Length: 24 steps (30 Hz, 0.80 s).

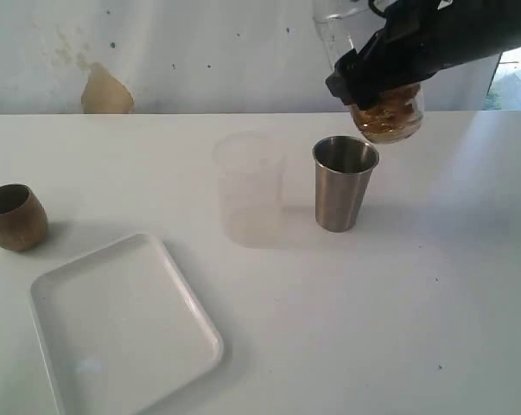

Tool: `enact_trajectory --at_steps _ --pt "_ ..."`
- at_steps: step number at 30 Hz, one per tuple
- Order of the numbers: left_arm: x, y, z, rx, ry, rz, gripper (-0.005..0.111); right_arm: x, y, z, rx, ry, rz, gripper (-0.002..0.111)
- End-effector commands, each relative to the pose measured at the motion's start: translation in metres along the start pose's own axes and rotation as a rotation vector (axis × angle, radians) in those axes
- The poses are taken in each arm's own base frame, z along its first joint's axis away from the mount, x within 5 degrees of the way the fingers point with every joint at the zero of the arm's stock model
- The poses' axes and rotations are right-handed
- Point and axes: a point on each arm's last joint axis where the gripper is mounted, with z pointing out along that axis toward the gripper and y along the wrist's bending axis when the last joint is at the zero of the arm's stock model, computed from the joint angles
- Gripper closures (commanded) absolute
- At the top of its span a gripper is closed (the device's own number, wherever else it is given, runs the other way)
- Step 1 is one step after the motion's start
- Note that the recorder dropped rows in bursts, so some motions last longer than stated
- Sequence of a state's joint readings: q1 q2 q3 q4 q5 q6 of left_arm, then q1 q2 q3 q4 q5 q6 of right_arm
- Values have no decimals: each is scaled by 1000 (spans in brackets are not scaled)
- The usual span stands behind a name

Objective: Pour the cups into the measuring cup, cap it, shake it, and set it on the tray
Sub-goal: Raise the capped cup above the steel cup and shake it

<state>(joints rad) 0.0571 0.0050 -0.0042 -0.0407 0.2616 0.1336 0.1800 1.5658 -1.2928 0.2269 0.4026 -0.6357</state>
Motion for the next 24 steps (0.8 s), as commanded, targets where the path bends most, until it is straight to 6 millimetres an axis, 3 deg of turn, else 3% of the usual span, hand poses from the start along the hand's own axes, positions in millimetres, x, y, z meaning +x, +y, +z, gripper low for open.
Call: enact_trajectory --at_steps 1,8,14,20,24 --pt "1 0 0 -1 -6 1 107 0 -8 9 54 -23 -33 108" --pt "1 0 0 -1 -6 1 107 -5 -11 9 97 -66 -71 108" --pt "1 0 0 -1 -6 1 107 -14 -2 10 105 -123 -77 108" --pt "1 0 0 -1 -6 1 107 -15 4 27 77 -81 -100 108" --pt "1 0 0 -1 -6 1 107 -18 -2 35 110 -38 -97 108"
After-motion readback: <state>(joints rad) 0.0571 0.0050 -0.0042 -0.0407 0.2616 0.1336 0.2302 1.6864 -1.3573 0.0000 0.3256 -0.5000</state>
